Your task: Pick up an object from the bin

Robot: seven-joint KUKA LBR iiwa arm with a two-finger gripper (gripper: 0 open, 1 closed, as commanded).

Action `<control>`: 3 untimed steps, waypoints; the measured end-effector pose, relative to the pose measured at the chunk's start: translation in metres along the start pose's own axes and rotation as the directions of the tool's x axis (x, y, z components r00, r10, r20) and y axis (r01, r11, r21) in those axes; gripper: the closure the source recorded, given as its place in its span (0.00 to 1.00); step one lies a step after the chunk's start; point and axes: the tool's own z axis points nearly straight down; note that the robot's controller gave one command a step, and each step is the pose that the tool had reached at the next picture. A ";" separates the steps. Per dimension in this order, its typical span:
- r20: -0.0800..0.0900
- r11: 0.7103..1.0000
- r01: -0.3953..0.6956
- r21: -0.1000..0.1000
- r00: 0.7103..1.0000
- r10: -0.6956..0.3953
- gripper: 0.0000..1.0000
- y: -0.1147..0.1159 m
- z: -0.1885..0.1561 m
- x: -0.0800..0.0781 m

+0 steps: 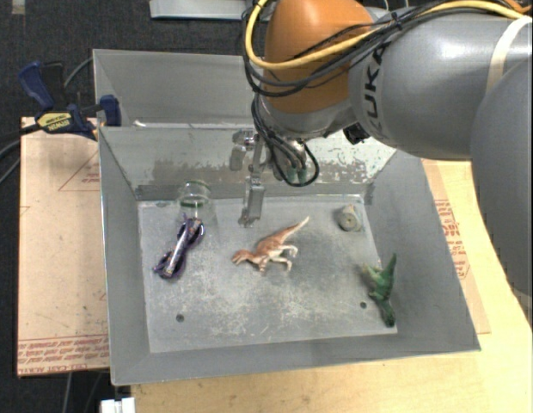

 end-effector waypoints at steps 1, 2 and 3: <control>0.008 1.000 -0.003 -0.001 1.000 0.003 0.00 -0.001 -0.005 -0.001; 0.006 1.000 0.003 -0.001 1.000 -0.003 0.00 -0.072 0.094 0.021; 0.007 0.997 0.078 -0.001 0.997 -0.078 0.00 -0.074 0.076 0.021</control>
Offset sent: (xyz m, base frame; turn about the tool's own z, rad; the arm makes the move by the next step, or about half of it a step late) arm -0.0290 -0.0950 -0.1258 -0.0043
